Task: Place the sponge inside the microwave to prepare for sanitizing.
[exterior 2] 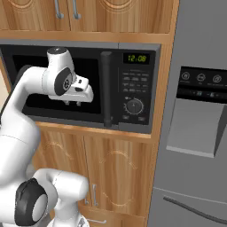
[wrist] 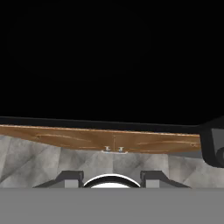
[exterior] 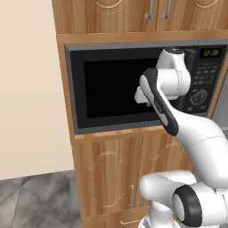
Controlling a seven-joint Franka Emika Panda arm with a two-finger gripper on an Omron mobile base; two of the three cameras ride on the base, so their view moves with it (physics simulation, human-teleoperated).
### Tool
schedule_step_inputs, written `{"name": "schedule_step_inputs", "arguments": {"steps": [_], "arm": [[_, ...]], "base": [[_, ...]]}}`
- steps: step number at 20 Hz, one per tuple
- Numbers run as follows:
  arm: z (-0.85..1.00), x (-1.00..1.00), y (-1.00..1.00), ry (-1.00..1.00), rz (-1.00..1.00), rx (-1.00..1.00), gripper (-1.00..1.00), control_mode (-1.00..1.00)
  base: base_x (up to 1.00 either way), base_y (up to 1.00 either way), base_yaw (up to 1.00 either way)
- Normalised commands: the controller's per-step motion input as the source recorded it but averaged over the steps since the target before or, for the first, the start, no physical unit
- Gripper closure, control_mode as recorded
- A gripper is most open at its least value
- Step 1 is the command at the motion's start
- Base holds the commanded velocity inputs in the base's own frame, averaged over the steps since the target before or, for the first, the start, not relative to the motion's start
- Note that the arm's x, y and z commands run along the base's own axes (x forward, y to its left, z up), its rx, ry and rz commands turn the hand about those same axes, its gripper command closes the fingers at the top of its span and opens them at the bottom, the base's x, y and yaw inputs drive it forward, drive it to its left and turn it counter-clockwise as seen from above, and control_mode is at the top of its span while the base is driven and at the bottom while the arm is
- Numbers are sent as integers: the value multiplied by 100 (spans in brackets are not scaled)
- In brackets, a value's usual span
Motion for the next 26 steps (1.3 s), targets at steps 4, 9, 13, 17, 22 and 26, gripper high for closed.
{"name": "schedule_step_inputs", "arguments": {"steps": [4, 9, 13, 17, 22, 26], "arm": [[0, 0, 0, 0, 0, 0, -100, 100], [0, 0, 0, 0, 0, 0, -100, 100], [0, 0, 0, 0, 0, 0, -100, 100], [0, 0, 0, 0, 0, 0, -100, 100], [0, 0, 0, 0, 0, 0, -100, 100], [0, 0, 0, 0, 0, 0, -100, 100]], "base": [[0, -12, 0], [-2, -49, 0], [0, -51, 0], [-1, -41, 0], [-1, -31, 0], [-3, -26, 0]]}}
